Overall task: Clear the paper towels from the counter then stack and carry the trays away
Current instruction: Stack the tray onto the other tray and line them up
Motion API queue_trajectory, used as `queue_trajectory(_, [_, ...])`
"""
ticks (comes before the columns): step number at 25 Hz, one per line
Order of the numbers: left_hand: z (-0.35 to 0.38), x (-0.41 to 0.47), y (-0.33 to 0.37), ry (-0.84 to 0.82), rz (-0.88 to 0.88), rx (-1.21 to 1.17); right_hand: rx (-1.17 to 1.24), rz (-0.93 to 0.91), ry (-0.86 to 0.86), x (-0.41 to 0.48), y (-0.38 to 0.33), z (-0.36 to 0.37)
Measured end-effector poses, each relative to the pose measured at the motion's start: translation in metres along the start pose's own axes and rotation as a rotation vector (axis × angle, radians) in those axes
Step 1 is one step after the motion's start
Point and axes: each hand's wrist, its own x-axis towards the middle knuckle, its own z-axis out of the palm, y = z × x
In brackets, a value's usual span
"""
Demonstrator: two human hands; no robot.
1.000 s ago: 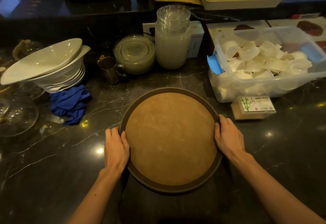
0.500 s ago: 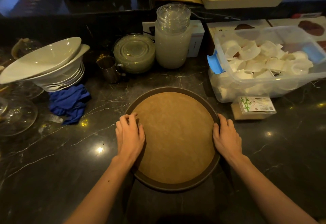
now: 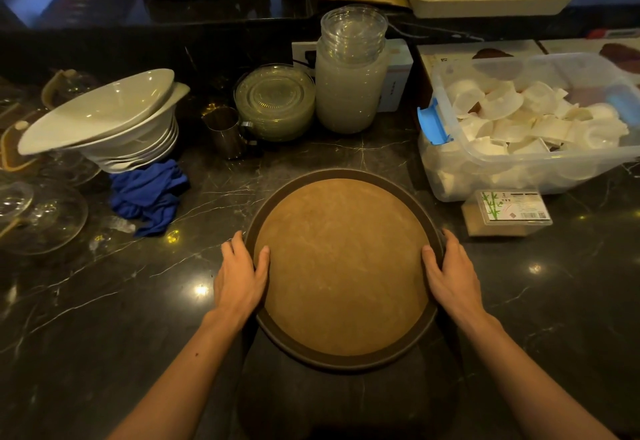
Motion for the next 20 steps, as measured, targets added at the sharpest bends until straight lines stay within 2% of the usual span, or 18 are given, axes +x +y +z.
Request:
queue_trajectory(7, [0.004, 0.006, -0.007, -0.047, -0.008, 0.037, -0.135, -0.004, -0.045, 0.004, -0.002, 0.004])
queue_trajectory(20, [0.011, 0.013, -0.011, 0.061, -0.033, 0.039, -0.23, 0.03, 0.083, 0.006, 0.002, 0.013])
